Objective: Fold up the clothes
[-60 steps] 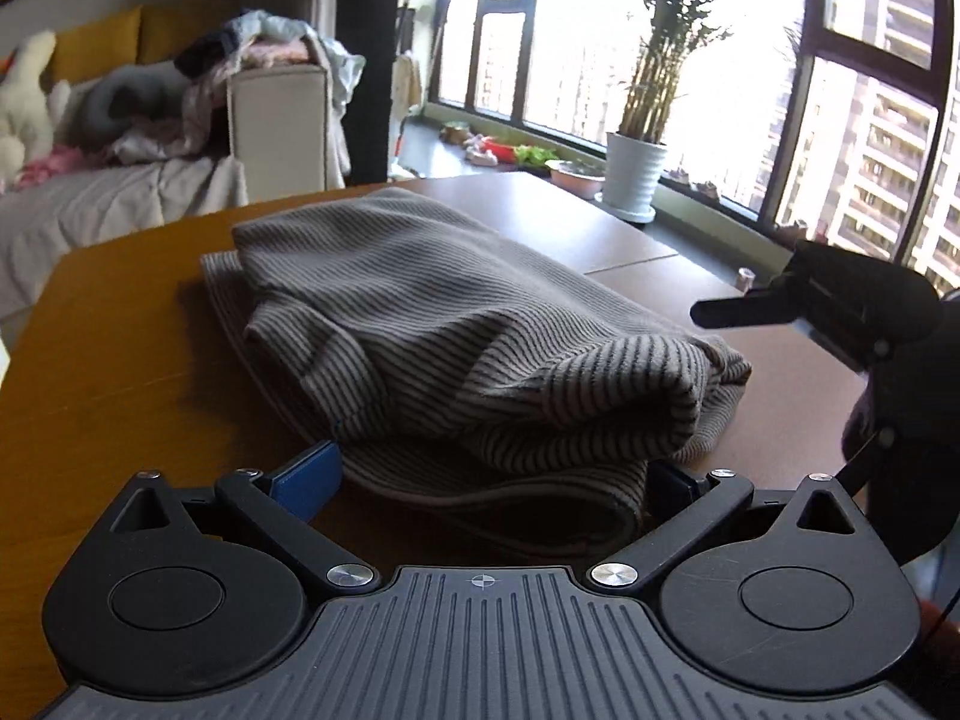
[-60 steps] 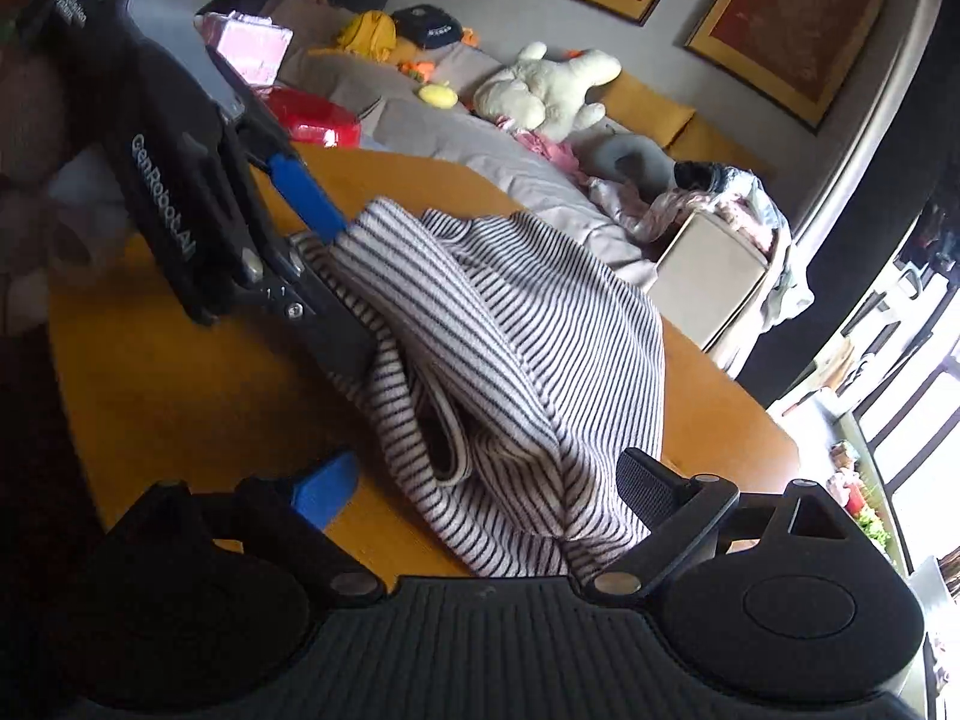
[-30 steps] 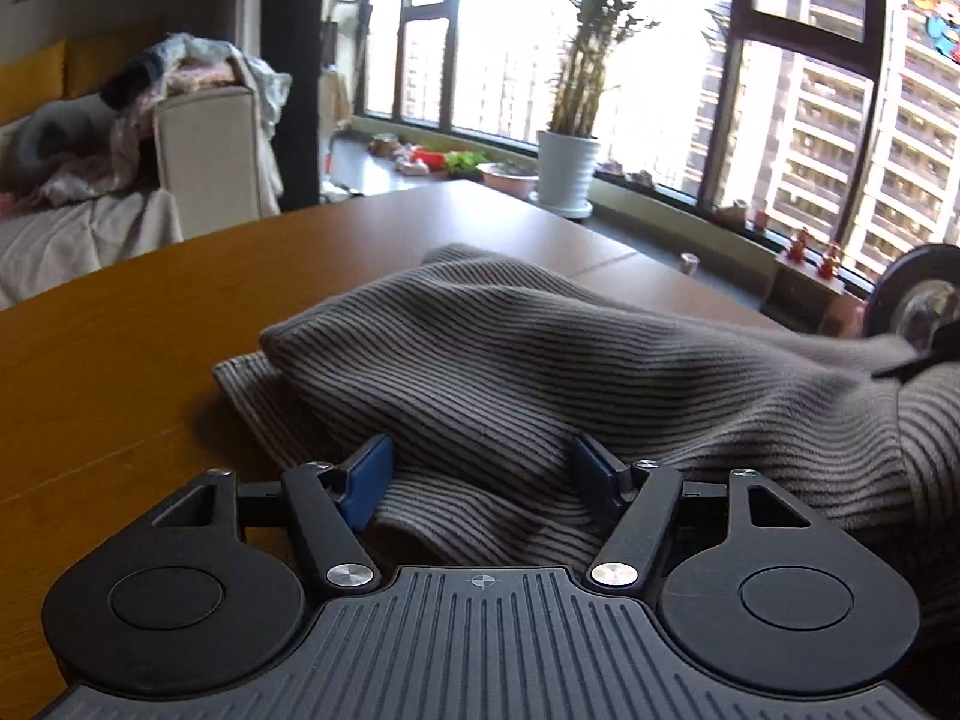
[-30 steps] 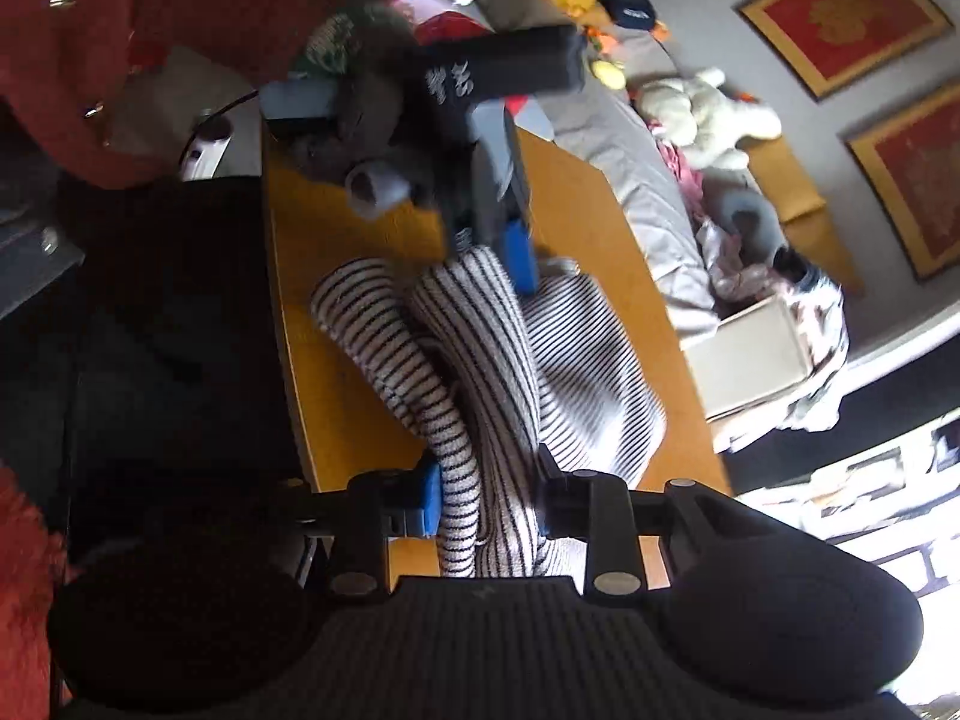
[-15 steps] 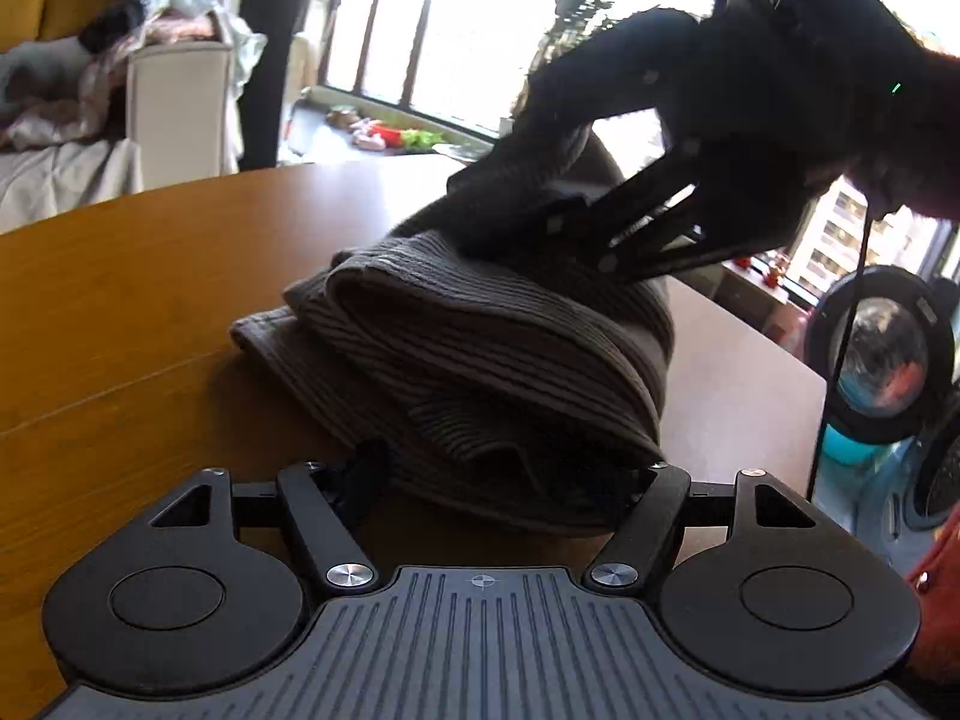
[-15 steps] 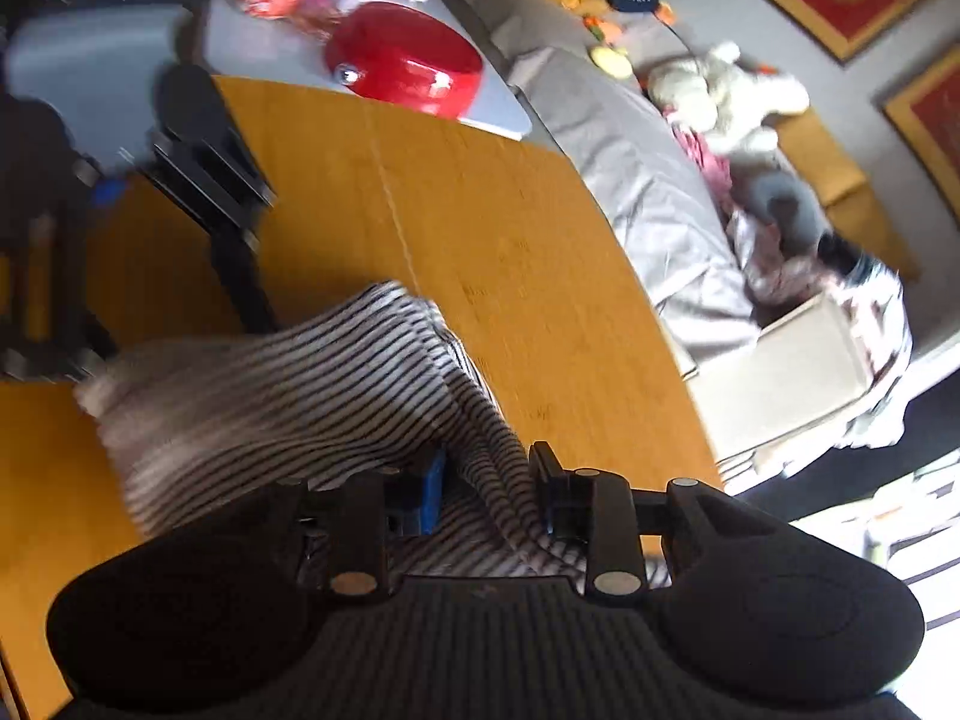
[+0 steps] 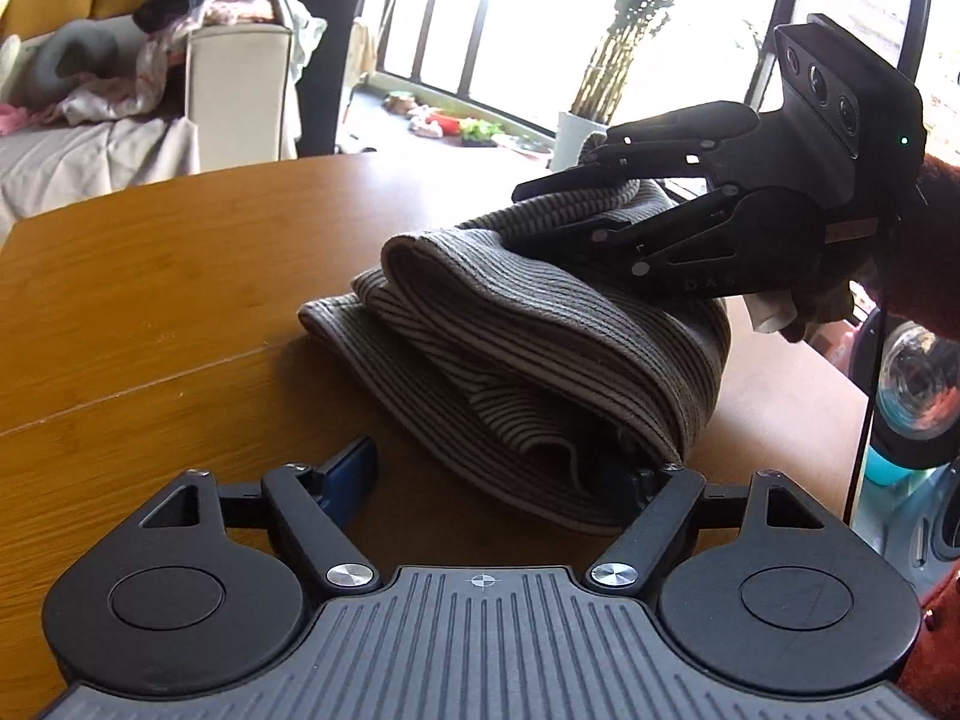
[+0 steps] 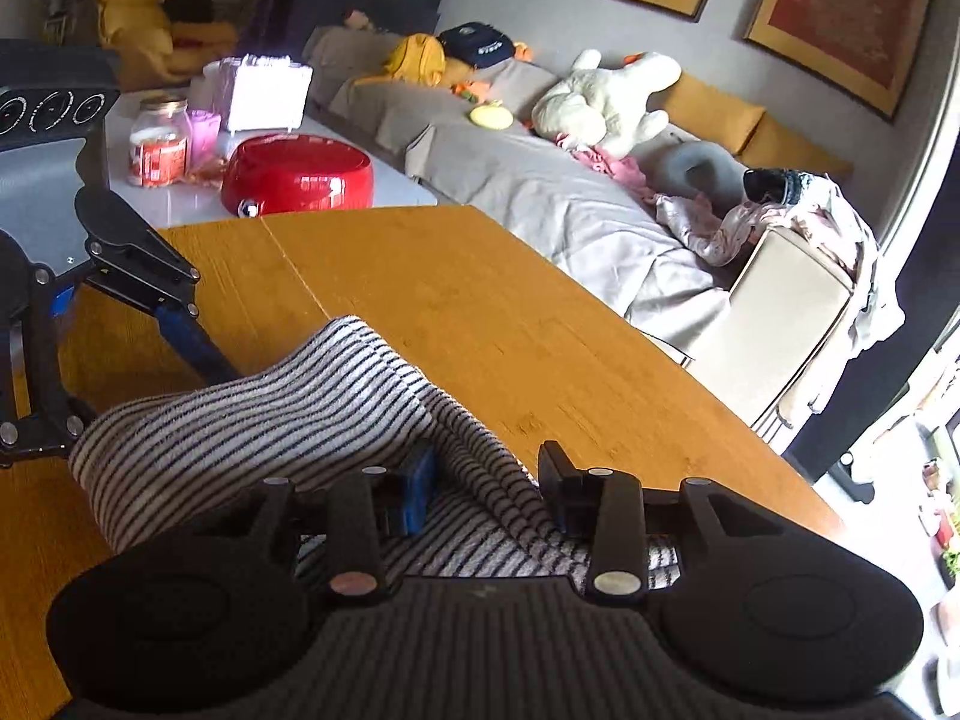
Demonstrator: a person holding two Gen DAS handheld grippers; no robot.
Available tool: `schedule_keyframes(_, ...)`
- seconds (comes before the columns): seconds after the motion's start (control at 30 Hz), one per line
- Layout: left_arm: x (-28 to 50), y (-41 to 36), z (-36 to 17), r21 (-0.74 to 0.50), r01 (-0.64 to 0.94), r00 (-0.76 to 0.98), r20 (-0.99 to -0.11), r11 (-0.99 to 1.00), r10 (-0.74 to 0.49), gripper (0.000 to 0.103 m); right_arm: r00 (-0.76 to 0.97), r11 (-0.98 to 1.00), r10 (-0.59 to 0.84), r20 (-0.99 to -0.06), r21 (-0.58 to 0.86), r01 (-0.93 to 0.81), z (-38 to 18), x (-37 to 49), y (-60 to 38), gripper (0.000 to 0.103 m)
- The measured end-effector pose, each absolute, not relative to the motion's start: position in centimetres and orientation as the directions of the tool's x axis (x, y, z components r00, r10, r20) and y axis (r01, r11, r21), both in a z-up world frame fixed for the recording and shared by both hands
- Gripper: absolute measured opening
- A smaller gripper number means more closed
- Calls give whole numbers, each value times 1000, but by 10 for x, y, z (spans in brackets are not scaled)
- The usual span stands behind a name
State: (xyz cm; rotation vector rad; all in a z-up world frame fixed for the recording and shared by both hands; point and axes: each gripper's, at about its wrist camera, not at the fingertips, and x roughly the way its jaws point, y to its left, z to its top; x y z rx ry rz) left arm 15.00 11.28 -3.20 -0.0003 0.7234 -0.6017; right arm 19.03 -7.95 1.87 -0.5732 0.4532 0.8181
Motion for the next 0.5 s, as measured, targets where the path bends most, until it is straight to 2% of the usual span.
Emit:
schedule_keyframes(0.1,146,115,-16,-153,487,651,-593,860,-474,83,606,579,573,-552,-251,-776,14,193,-88,38)
schedule_keyframes(0.2,139,121,12,-155,443,730,-509,883,-456,83,607,609,598,-523,-196,-768,10,196,-96,39)
schedule_keyframes(0.27,138,117,28,-176,480,736,-453,859,-504,88,615,628,609,-500,-170,-760,13,194,-103,41)
schedule_keyframes(0.37,146,88,35,-167,585,669,-453,794,-589,89,637,654,618,-460,-148,-742,27,188,-114,43)
schedule_keyframes(0.47,159,59,19,-151,624,610,-519,766,-599,88,659,679,624,-420,-125,-723,41,182,-125,57)
schedule_keyframes(0.5,164,52,13,-147,625,598,-541,766,-592,86,666,687,626,-407,-117,-717,45,180,-129,72)
